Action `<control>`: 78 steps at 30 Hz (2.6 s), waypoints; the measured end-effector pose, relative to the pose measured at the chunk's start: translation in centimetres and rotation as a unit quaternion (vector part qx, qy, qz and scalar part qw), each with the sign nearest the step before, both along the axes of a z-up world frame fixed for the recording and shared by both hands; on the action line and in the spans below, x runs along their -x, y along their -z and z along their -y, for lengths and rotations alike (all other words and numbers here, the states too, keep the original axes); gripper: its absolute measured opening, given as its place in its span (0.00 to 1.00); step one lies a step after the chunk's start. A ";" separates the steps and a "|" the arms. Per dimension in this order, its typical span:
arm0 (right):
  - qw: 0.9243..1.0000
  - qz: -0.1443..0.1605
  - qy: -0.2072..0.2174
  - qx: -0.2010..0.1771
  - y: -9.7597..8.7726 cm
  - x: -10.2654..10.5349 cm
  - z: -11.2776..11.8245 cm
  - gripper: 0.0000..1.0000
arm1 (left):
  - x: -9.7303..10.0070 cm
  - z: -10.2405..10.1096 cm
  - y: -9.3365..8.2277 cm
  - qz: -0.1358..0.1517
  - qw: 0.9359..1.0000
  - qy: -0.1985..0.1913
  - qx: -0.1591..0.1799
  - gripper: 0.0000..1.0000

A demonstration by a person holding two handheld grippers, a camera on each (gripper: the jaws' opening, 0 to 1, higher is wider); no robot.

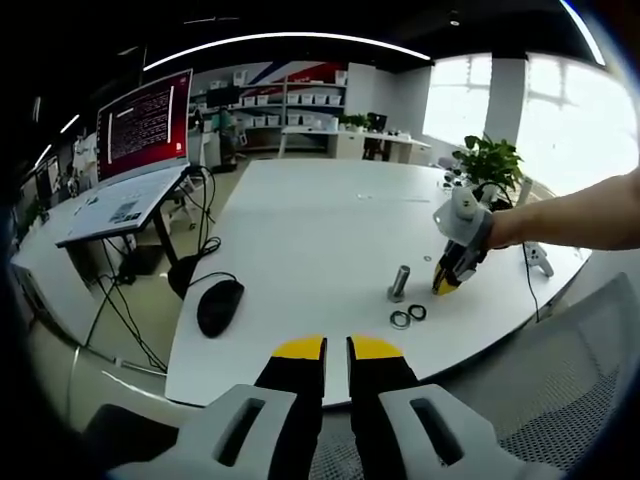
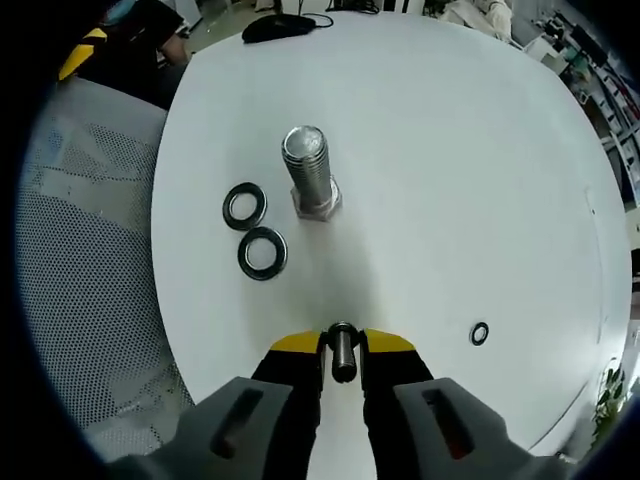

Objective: Place the washer onto the threaded stud by aligning its center hole with the stud, sliding it down to the base, and recovering from edge contact or off-axis alignment until the washer reaches the visible bottom stop.

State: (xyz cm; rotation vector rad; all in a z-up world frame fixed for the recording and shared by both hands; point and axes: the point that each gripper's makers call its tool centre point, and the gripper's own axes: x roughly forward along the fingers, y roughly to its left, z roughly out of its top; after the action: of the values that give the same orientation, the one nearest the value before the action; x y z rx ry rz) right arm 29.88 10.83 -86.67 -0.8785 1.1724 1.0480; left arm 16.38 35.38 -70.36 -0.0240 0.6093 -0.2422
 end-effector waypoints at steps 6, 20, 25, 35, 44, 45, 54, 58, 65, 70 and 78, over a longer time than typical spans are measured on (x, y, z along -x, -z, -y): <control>1.000 0.000 -0.001 -0.007 -0.1 -0.1 0.1 0.20 | 0.0 0.0 0.0 0.001 1.000 0.001 0.000 0.06; 0.998 -0.031 0.027 -0.041 -1.9 -0.7 4.2 0.36 | 0.0 0.1 0.0 -0.001 1.000 0.002 -0.001 0.05; 0.996 -0.018 0.070 -0.047 -2.3 -2.8 6.1 0.35 | 0.0 0.1 0.1 -0.003 1.000 0.001 -0.002 0.05; 0.987 0.044 0.143 -0.057 -0.8 -7.1 6.4 0.32 | 0.0 0.0 0.3 -0.011 1.000 0.000 -0.006 0.04; 0.974 0.049 0.195 -0.103 -0.2 -9.3 5.0 0.28 | 0.1 -0.1 0.5 -0.017 1.000 -0.003 -0.008 0.04; 0.975 0.047 0.194 -0.101 -0.1 -9.4 5.1 0.27 | 0.1 -0.1 0.5 -0.017 1.000 -0.003 -0.009 0.04; 0.977 0.049 0.180 -0.099 0.0 -10.0 4.9 0.24 | 0.1 -0.1 0.6 -0.021 1.000 -0.003 -0.012 0.03; 0.976 0.051 0.186 -0.100 0.0 -10.2 4.7 0.21 | 0.1 -0.2 0.6 -0.021 1.000 -0.004 -0.013 0.02; 0.982 0.061 0.161 -0.081 0.2 -10.2 4.4 0.15 | 0.2 -0.1 0.6 -0.022 1.000 -0.003 -0.012 0.02; 0.979 0.068 0.174 -0.082 0.2 -9.7 4.4 0.15 | 0.2 -0.1 0.5 -0.019 1.000 -0.001 -0.011 0.02; 0.983 0.056 0.155 -0.079 0.2 -7.0 4.5 0.15 | 0.1 0.1 0.4 -0.015 1.000 0.004 -0.009 0.02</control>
State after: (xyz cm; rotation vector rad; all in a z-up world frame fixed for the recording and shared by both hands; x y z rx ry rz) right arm 36.93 6.28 -86.82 -0.5997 1.0732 0.8144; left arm 16.23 35.29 -70.78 -0.0084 0.6408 -0.2437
